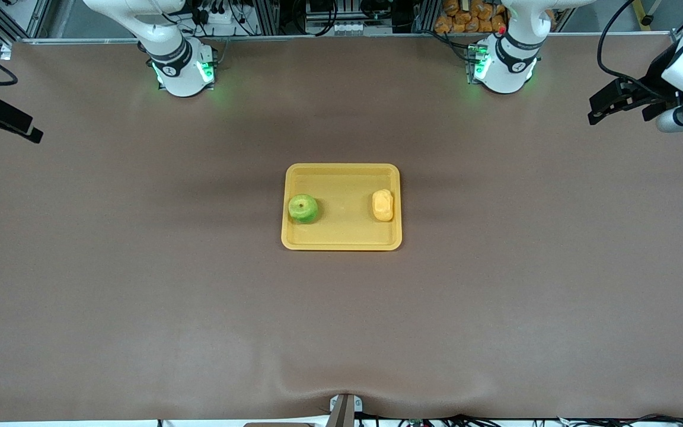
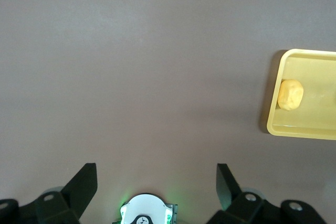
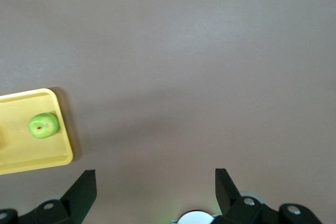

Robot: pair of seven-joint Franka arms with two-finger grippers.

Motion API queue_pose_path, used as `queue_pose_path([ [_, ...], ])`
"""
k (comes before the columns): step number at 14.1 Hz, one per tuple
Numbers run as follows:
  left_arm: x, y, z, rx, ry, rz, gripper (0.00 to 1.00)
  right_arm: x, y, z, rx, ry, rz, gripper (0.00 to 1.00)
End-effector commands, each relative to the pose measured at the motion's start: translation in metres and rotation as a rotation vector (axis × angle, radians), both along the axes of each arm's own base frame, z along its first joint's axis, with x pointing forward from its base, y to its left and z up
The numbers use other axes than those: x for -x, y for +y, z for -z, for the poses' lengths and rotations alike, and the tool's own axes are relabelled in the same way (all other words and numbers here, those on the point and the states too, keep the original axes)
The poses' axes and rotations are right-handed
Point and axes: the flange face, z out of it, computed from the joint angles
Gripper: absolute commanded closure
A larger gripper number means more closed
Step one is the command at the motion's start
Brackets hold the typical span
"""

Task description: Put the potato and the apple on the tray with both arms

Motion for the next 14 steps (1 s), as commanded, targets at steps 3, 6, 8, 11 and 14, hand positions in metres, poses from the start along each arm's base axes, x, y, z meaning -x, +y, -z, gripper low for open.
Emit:
queue_pose_path([
  [3,0.008,0.001,-0.008,-0.011,-0.004,0.013,0.00,0.014,-0.006,0.005,0.034,-0.011,-0.087,0.00],
  [6,0.008,0.001,-0.009,-0.011,-0.004,0.019,0.00,0.027,-0.006,0.008,0.035,-0.042,-0.088,0.00],
  [8,0.007,0.002,-0.009,-0.010,-0.003,0.025,0.00,0.028,-0.006,0.007,0.033,-0.042,-0.087,0.00],
  [11,0.005,0.003,-0.009,-0.009,-0.005,0.026,0.00,0.025,-0.006,0.002,0.037,-0.052,-0.091,0.00],
  [14,0.003,0.002,-0.014,-0.006,-0.017,0.023,0.00,0.025,-0.006,0.001,0.038,-0.055,-0.091,0.00],
])
